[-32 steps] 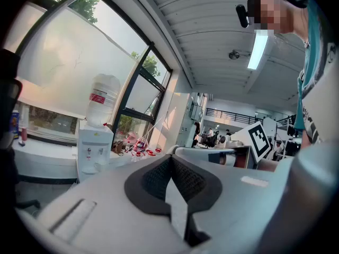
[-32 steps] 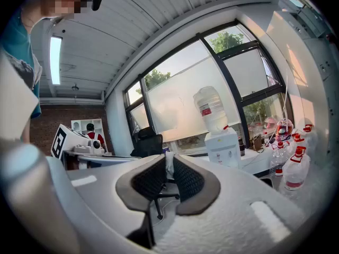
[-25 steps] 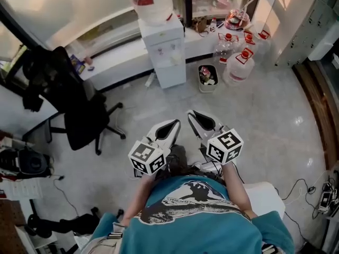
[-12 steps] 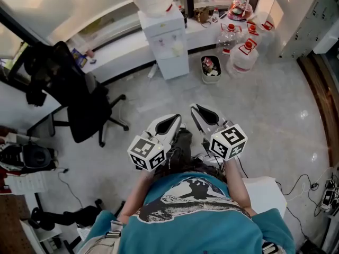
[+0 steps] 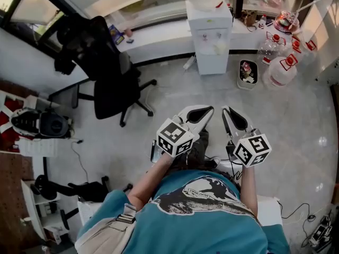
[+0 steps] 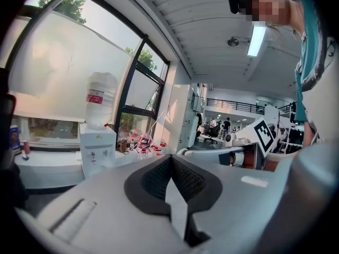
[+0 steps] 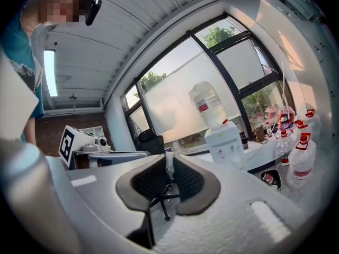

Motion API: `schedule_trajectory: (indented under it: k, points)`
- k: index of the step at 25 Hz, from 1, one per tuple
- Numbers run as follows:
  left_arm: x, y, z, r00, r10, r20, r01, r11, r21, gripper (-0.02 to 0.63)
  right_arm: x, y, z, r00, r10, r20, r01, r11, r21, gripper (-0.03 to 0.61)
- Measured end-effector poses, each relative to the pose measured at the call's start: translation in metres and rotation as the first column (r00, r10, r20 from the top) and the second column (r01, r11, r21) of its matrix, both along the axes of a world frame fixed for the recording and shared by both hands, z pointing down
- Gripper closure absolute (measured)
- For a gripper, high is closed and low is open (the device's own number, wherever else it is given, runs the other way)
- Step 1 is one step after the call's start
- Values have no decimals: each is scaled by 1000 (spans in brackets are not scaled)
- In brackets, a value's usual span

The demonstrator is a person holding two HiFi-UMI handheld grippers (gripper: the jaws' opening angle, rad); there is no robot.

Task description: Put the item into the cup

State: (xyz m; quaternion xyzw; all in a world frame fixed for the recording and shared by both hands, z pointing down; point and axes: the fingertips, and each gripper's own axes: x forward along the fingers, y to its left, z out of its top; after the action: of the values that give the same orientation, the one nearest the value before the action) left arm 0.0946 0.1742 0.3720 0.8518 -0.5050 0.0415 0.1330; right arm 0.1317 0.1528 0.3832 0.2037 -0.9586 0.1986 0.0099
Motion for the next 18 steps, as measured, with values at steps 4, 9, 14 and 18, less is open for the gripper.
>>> schedule_trajectory:
  k: [4,9,14,18]
  points:
    - [-13,-24,3,999,-17,-37,17,1000,-13,604,-16,-30,-1,1000,3,-13,-3,1000,-7,534]
    - [-36,-65,-1,999,-13,-51,12,1000,-11,604,-37,-74,1,999,15,-35,-15,1000,-15,534]
    - [-70,-104,-1,997,-14,-71,13,1000,-17,604,-68,-113,6,998,16,-68,-18,999,-28,534]
    - [-95,-134,2,996,-8,-89,6,1000,-25,604,-93,-141,7,997,19,-81,-22,999,-35,534]
